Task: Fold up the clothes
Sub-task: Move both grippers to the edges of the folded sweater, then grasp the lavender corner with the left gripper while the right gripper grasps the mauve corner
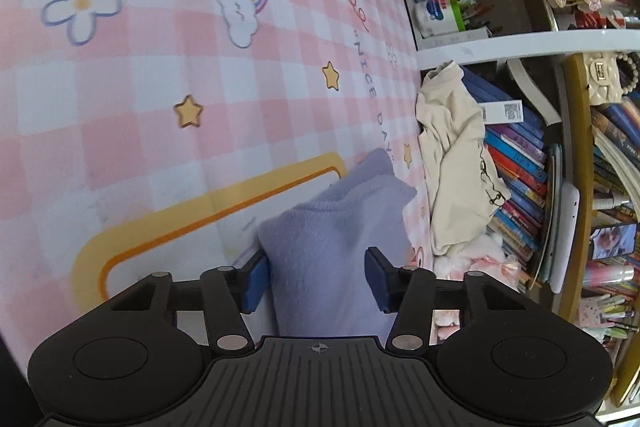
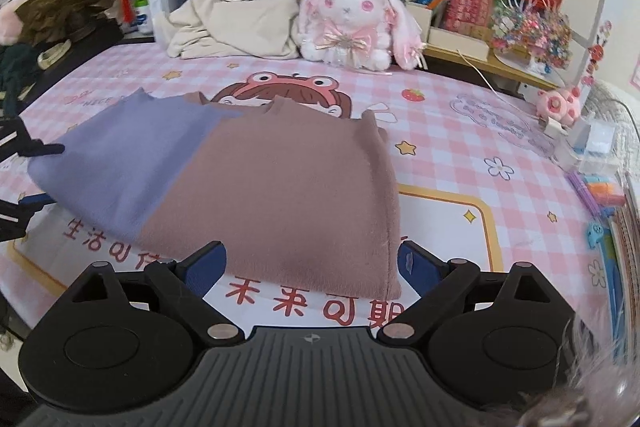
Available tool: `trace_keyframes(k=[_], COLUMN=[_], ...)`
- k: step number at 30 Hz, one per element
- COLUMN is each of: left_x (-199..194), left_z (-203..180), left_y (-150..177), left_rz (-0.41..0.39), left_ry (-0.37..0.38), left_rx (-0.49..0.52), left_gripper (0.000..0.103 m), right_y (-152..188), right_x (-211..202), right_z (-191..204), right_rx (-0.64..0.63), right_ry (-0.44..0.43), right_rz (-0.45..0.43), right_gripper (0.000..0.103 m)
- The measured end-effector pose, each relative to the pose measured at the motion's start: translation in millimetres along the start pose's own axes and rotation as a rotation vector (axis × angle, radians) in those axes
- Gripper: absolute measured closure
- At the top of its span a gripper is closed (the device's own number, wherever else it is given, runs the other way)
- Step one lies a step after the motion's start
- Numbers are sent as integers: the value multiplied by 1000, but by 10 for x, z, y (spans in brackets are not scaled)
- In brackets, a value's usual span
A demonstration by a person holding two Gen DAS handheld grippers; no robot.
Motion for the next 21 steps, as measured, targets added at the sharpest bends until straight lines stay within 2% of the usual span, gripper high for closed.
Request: trace_keyframes(k=[1,5,8,10,13,17,20,21], left_x=[19,79,118,65,-80,-335,-418,-413], left_z=[-8,-8,0,16,46,163,289,327], left_y=[-12,-58,-95,-182,-356,-654,-779,-795], left_rz=[2,3,13,3,-44,-125,-123,-109], left_ry=[-7,-40,-48,-31,-19,-39,-46,-43], left_rx=[8,33,86,94,119,183,218,211], left_gripper=[65,82,90,92,92,92,89,88], right_y=[-1,36,61,66,68,48,23,14], right_x=[18,108,204,270,327,380,404,411], right_z=[-2,25,37,35,80,253,421,477], right_rx=[12,45,72,98,113,73,29,15], right_ry=[4,10,29,39,36,8,-29,-42], right_rz=[5,47,92,118,140,150,140,136], right_gripper=[10,10,18,23,24,24,25,28])
Point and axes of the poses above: each gripper's, at about its wrist camera, not at the fingertips, and x roughly the way its jaws point, z to its left, y to its underside, the point moved 7 cm from there along x, roughly the way its jaws point, and after that the axes turned 3 degrees about x, right-handed, at the moved point
